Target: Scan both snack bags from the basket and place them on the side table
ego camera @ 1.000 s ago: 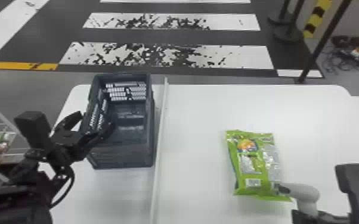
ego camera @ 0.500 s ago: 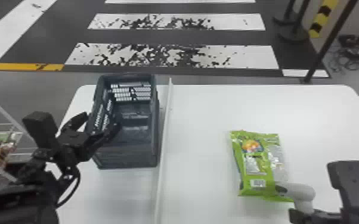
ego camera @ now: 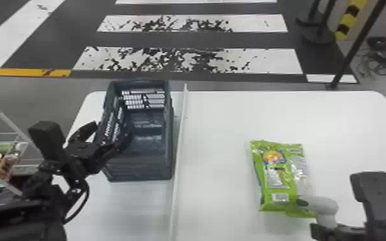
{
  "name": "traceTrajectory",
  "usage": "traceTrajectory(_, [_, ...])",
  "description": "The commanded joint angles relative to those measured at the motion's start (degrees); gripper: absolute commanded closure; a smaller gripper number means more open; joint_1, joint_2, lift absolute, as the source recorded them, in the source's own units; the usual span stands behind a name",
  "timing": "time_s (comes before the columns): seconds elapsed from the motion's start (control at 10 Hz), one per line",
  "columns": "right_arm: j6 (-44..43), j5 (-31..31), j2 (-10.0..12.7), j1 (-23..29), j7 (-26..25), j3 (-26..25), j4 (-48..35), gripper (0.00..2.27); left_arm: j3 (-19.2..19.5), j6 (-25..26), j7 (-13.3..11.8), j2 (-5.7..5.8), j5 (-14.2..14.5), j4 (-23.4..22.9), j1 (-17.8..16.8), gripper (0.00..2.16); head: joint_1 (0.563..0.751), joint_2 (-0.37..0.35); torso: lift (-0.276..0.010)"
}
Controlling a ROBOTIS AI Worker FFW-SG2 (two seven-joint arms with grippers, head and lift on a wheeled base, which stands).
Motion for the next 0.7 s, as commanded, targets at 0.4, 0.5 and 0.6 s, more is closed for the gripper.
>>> traceTrajectory(0.4, [-2.48,-1.41,-0.62,-7.01,0.01,-8.24,5.81,2.25,0.09,0.0,-0.09,0.09,0.0,-0.01,0.16,0.08,0.695,0.043,-0.075])
traceTrajectory(0.5, [-6.87,-1.67,-0.97,-8.77,0.01,-10.17,9.5,2.25,0.0,0.0,-0.09,0.09,0.0,-0.01,0.16,0.08,0.695,0.011,-0.075])
traceTrajectory(0.6, [-10.74,-1.67,-1.41,-10.35,0.01,-11.67,13.01,2.25,0.0,0.0,-0.09,0.0,0.0,-0.1,0.25,0.08,0.695,-0.025,-0.075])
